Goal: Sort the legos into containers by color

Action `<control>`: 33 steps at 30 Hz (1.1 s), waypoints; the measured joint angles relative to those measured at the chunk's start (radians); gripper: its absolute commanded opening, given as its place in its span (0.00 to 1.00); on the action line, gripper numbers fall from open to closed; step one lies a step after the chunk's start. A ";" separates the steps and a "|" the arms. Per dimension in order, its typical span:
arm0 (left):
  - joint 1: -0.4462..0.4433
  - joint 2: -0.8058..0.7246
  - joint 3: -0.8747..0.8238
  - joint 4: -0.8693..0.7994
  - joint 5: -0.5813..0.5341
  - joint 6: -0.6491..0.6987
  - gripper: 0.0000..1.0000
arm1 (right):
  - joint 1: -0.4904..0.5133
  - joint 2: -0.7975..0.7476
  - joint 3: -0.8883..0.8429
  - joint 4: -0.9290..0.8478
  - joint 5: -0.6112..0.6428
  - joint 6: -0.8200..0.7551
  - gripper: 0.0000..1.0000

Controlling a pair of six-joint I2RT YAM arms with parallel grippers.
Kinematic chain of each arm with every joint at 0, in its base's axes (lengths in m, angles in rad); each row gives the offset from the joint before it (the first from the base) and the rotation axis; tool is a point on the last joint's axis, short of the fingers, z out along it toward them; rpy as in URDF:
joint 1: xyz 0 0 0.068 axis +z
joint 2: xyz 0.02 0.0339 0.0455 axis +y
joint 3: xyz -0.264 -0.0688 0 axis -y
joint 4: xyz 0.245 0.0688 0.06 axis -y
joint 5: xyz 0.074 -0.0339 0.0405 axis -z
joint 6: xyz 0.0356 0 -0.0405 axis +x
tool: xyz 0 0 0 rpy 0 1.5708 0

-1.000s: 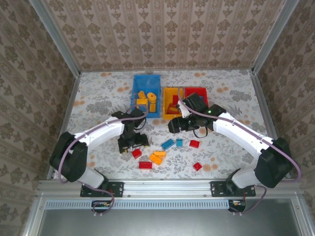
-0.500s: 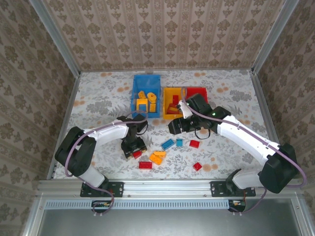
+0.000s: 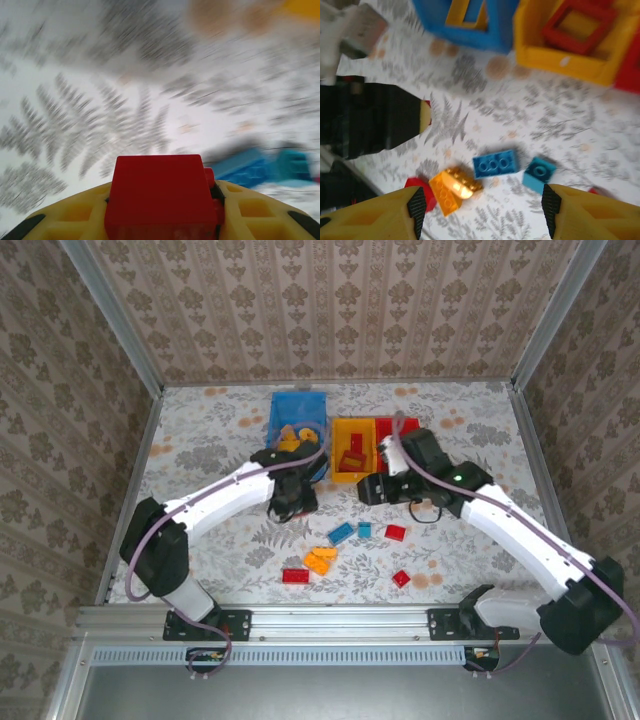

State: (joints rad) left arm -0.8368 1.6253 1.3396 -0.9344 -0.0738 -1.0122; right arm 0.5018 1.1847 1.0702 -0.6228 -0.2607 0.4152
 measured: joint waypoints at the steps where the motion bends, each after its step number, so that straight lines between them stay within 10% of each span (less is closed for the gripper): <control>1: -0.009 0.018 0.063 -0.005 -0.015 0.019 0.26 | -0.032 -0.025 -0.003 0.000 0.008 0.012 0.65; 18: 0.036 0.723 0.940 0.000 -0.149 0.323 0.30 | -0.175 -0.067 0.037 -0.043 0.074 0.109 0.66; 33: 0.053 0.826 1.030 0.014 -0.113 0.365 0.67 | -0.182 -0.094 0.034 -0.093 0.042 0.099 0.70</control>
State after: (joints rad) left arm -0.7837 2.4508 2.3692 -0.9199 -0.1871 -0.6468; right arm 0.3202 1.0904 1.1042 -0.7158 -0.2184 0.5144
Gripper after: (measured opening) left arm 0.660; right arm 0.699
